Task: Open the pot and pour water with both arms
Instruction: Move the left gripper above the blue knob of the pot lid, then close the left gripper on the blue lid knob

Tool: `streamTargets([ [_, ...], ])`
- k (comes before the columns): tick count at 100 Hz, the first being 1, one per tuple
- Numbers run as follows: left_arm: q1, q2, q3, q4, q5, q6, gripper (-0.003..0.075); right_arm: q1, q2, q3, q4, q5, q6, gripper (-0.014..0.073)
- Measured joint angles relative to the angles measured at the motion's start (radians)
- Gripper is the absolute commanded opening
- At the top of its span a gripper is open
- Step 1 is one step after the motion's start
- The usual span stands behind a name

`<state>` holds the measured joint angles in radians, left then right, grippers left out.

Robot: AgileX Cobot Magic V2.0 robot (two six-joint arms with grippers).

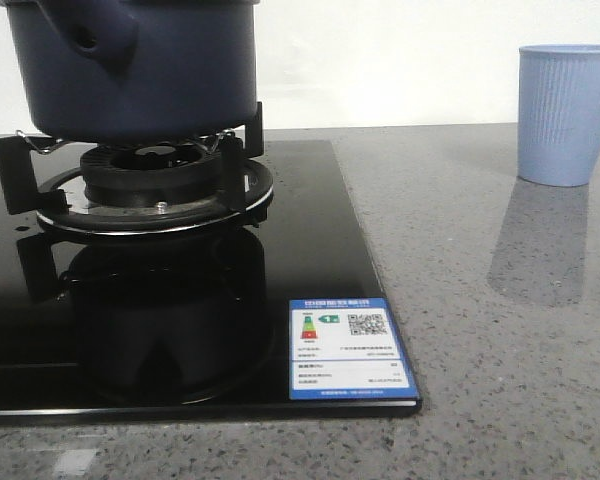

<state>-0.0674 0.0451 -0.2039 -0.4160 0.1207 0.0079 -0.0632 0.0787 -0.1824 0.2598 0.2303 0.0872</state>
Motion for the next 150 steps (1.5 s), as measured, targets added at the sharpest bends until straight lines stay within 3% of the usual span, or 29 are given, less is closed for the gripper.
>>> streamTargets([
  [17,0.0,0.188,-0.202,0.088,0.175,0.01,-0.0019,0.007,0.21,-0.177,-0.099,0.141,-0.037,-0.0067],
  [32,0.0,0.359,-0.34,0.077,0.309,0.152,-0.0019,0.075,0.364,-0.284,-0.119,0.194,-0.117,-0.0067],
  [57,-0.091,0.523,-0.444,-0.034,0.32,0.303,0.0001,0.18,0.478,-0.328,-0.121,0.188,-0.182,-0.0066],
  [64,-0.134,0.558,-0.457,-0.066,0.301,0.354,0.0065,0.182,0.481,-0.328,-0.121,0.177,-0.183,-0.0052],
  [71,-0.181,0.592,-0.468,-0.088,0.271,0.386,0.0179,0.182,0.481,-0.328,-0.121,0.171,-0.183,0.0024],
  [81,-0.25,0.645,-0.481,-0.099,0.218,0.401,0.0412,0.182,0.481,-0.328,-0.121,0.171,-0.184,0.0258],
  [91,-0.318,0.703,-0.494,-0.105,0.14,0.407,0.0539,0.182,0.481,-0.328,-0.121,0.171,-0.184,0.0473],
  [98,-0.357,0.747,-0.508,-0.105,0.09,0.407,0.0536,0.182,0.481,-0.328,-0.121,0.171,-0.184,0.0533],
  [115,-0.424,0.875,-0.547,-0.105,-0.004,0.407,0.0484,0.182,0.481,-0.328,-0.121,0.171,-0.184,0.0529],
  [150,-0.439,1.148,-0.692,-0.097,-0.121,0.409,0.051,0.182,0.481,-0.328,-0.121,0.184,-0.184,0.0529],
])
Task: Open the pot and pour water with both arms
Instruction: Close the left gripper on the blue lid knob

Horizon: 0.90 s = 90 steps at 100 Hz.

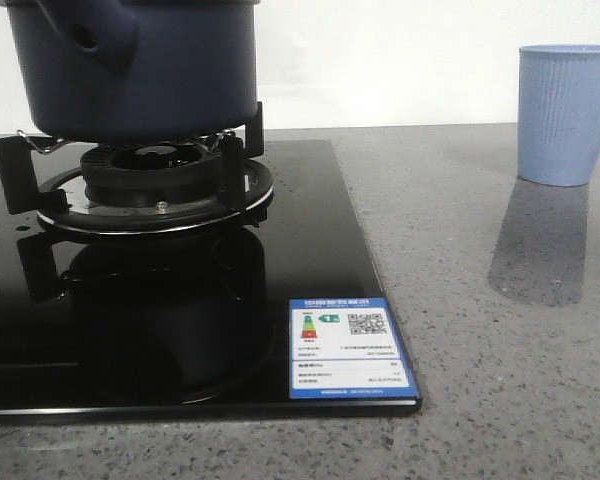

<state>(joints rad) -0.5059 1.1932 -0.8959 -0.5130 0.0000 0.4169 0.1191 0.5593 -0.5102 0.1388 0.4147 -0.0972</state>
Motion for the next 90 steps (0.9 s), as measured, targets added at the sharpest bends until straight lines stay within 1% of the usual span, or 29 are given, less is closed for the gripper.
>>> streamTargets([
  [21,0.0,0.124,-0.078,0.009,-0.02,0.0,0.0509,0.0,0.0,0.0,0.0,0.013,-0.001,0.0529],
  [38,0.0,0.176,-0.094,0.011,-0.075,0.0,0.0508,0.0,0.0,0.0,0.0,0.017,-0.001,0.0529],
  [52,0.0,0.187,-0.096,0.011,-0.099,0.0,0.0473,0.0,0.0,0.0,0.0,0.019,-0.001,0.0529],
  [69,0.0,0.19,-0.096,0.011,-0.106,0.0,0.0388,0.0,0.0,0.0,0.0,0.019,-0.001,0.0529],
  [90,0.0,0.19,-0.096,0.018,-0.106,0.0,0.0377,0.0,0.0,0.0,0.0,0.019,-0.001,0.0529],
])
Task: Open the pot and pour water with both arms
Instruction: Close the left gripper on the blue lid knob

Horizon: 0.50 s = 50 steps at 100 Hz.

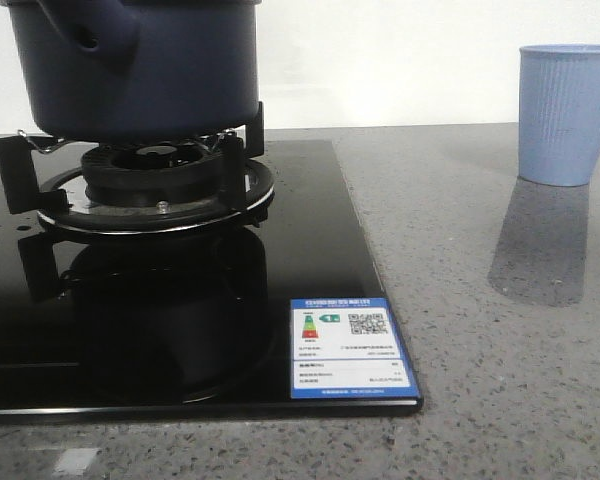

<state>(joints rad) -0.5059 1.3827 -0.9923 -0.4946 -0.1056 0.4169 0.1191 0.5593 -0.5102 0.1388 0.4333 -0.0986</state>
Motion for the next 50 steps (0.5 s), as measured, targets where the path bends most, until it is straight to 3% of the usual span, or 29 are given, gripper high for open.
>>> streamTargets([
  [50,0.037,-0.127,0.0,0.023,0.015,0.0,0.0378,0.0,0.03,0.0,0.0,-0.02,-0.001,0.0529],
])
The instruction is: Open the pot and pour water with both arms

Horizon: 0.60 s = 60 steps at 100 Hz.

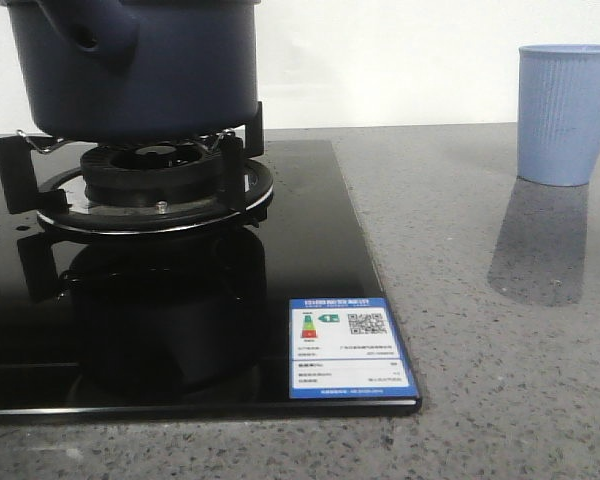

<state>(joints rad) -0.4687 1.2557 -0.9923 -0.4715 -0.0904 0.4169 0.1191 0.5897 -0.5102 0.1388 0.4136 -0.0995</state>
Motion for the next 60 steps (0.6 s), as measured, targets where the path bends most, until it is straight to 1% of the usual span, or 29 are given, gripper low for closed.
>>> streamTargets([
  [13,0.052,-0.054,0.0,0.0,0.004,0.0,0.0378,0.0,0.053,0.0,0.0,-0.067,0.0,0.0529],
  [32,0.111,-0.118,0.0,0.0,0.031,0.002,0.0378,0.0,0.176,0.0,0.0,-0.236,0.0,0.0529],
  [44,0.129,-0.148,0.0,0.002,0.051,0.002,0.0378,0.0,0.269,0.0,0.0,-0.329,0.0,0.0529],
  [60,0.129,-0.173,0.0,0.004,0.059,0.002,0.0378,0.0,0.392,0.0,0.004,-0.467,0.0,0.0529],
])
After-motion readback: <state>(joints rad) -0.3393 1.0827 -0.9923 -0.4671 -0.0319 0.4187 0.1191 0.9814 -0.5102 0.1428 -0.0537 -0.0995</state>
